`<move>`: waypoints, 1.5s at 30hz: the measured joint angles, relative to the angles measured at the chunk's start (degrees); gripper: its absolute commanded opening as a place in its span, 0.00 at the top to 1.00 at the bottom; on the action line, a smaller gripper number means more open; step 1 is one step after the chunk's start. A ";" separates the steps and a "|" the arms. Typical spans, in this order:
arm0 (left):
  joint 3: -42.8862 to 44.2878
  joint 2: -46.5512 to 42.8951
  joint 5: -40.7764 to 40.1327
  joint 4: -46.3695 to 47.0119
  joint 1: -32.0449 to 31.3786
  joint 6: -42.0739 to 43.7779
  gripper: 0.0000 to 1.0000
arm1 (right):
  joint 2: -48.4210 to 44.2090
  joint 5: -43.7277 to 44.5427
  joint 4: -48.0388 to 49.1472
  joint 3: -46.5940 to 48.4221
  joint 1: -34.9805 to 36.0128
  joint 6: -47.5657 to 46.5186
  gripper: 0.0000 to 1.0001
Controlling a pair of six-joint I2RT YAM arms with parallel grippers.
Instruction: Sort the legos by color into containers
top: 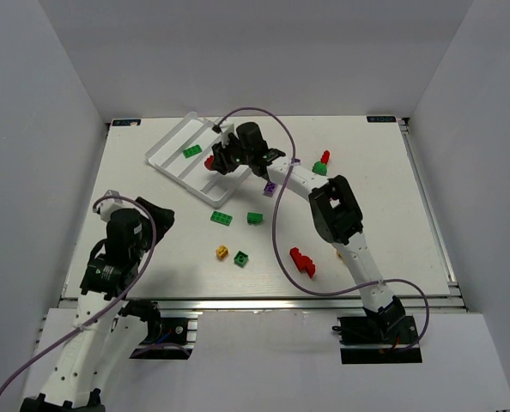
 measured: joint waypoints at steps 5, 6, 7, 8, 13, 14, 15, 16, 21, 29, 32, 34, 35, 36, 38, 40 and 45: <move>-0.66 -4.96 -0.11 -0.52 0.00 -0.92 0.09 | 3.10 0.79 2.40 0.48 0.00 -0.20 0.70; -0.94 -5.86 -0.09 -0.46 0.02 -1.01 0.08 | 3.37 0.90 3.04 0.50 0.00 -0.31 0.66; -1.20 -6.69 -0.09 -0.46 0.00 -1.05 0.08 | 3.67 1.03 3.69 0.61 0.02 -0.37 0.53; -1.33 -7.08 0.02 -0.31 0.00 -1.18 0.08 | 3.93 1.29 4.09 0.85 0.04 -0.50 0.48; -2.86 -6.56 1.42 0.90 0.00 -1.70 0.08 | 4.66 2.10 6.73 1.25 0.09 -1.36 0.25; -3.21 -6.32 1.81 1.14 0.00 -1.86 0.08 | 4.68 2.25 6.93 1.25 0.09 -1.57 0.22; -3.50 -6.10 2.03 1.40 0.00 -1.92 0.08 | 4.68 2.32 7.19 1.25 0.09 -1.73 0.21; -3.72 -5.88 2.38 1.57 0.00 -1.97 0.08 | 4.68 2.43 7.43 1.25 0.09 -1.90 0.19; -3.85 -4.72 4.26 3.67 0.02 -1.97 0.30 | 4.46 0.15 7.87 1.11 -0.35 -3.43 0.17; -4.70 0.94 11.82 11.10 0.00 0.28 0.79 | -13.73 -19.58 2.54 -13.07 -6.38 -10.01 0.92; -4.70 5.42 14.99 13.14 -0.28 1.36 0.79 | -26.60 -24.22 -3.76 -19.39 -9.57 -16.00 0.91; -4.22 9.07 15.82 13.11 -1.46 2.58 0.72 | -36.92 -25.51 -7.43 -26.10 -10.71 -20.85 0.79; -3.74 10.91 15.98 13.05 -2.67 3.39 0.67 | -42.10 -25.90 -8.74 -30.32 -10.84 -22.71 0.75; -3.02 12.87 15.98 12.79 -4.22 4.11 0.60 | -47.25 -26.34 -9.49 -35.08 -10.78 -24.30 0.71; -0.76 16.72 15.30 12.37 -8.52 5.22 0.42 | -56.39 -26.69 -12.48 -43.91 -10.58 -26.58 0.50; 1.66 20.24 13.49 12.24 -13.81 5.86 0.35 | -64.76 -25.77 -13.73 -53.57 -10.78 -27.15 0.28; 7.48 29.40 8.52 12.41 -25.46 5.92 0.23 | -76.15 -19.85 -19.61 -69.55 -15.43 -26.64 0.10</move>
